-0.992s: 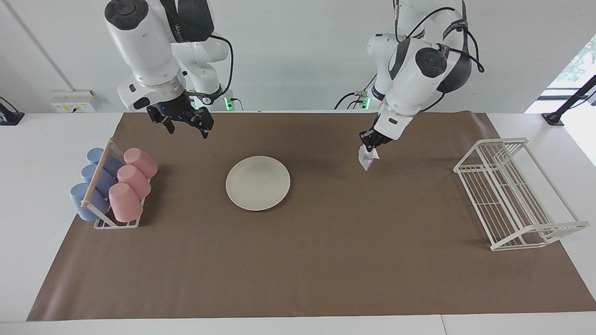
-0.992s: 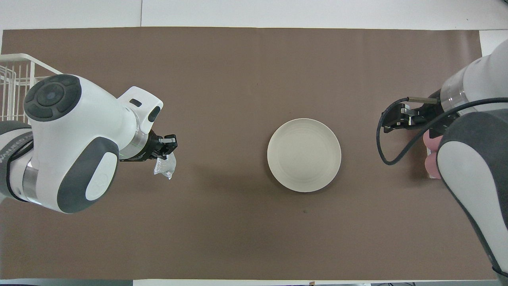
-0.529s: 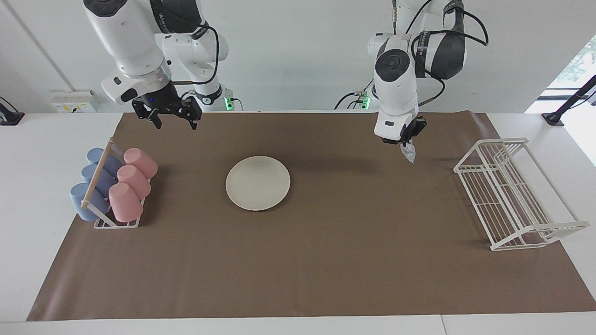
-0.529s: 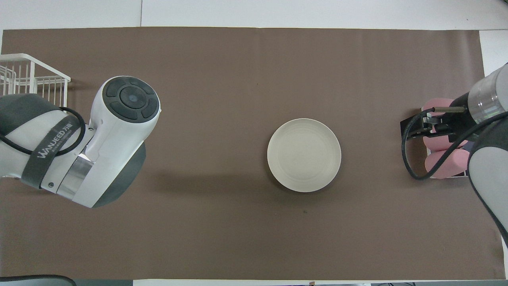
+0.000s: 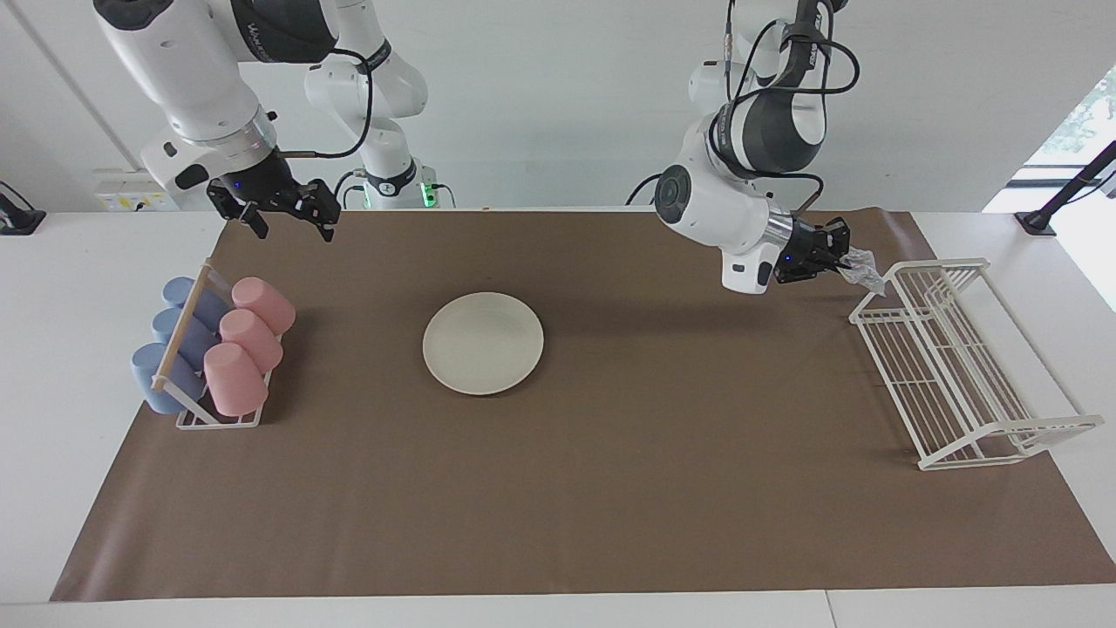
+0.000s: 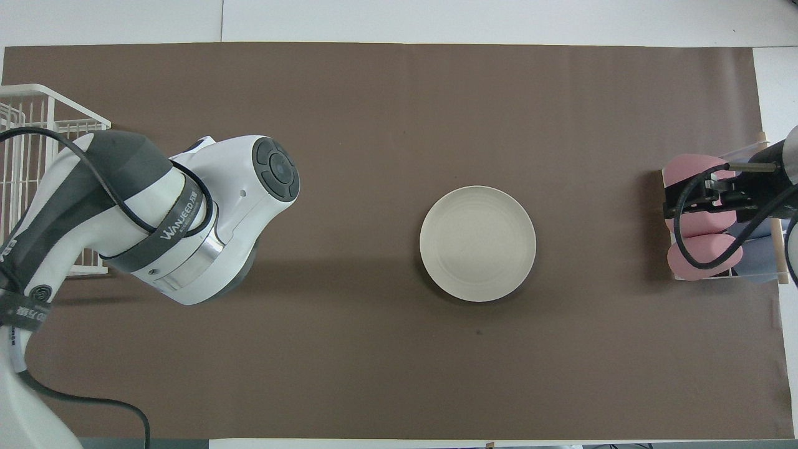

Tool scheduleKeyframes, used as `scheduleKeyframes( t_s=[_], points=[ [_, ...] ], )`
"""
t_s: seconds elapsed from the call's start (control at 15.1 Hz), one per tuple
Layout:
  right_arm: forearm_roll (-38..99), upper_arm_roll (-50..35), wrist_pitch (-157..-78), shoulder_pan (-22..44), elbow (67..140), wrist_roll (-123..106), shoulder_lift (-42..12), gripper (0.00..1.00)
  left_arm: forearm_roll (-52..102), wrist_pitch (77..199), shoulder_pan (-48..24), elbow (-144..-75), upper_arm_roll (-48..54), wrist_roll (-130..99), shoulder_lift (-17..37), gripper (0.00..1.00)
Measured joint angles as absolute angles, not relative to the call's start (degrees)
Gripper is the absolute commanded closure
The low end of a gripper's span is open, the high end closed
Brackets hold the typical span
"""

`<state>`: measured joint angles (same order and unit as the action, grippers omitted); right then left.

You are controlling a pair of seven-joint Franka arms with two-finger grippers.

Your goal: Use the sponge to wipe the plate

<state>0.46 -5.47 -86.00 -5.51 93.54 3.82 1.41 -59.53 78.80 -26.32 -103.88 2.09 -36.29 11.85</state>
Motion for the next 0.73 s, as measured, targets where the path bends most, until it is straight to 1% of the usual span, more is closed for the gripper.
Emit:
scheduleKeyframes(
  t_s=[0.2, 0.33, 0.53, 0.73],
  points=[
    [0.46, -5.39, -86.0, -7.96, 93.54, -1.04, 1.41, 0.0, -68.1, 81.06, -22.95, -103.82, 1.75, -36.3, 17.21, 1.0],
    [0.46, -5.48, -86.0, -7.92, 93.54, -1.33, 1.41, 0.0, -71.18, 85.18, -19.27, -103.68, 1.63, -36.3, 19.3, 1.0],
    [0.46, -5.79, -86.0, -7.75, 93.54, -1.33, 1.41, 0.0, -71.76, 91.53, -14.89, -103.53, 1.51, -36.28, 20.12, 1.0],
    [0.46, -6.11, -86.0, -7.61, 93.54, -1.33, 1.41, 0.0, -71.76, 94.78, -12.76, -103.51, 1.49, -36.22, 20.13, 1.0]
  ],
)
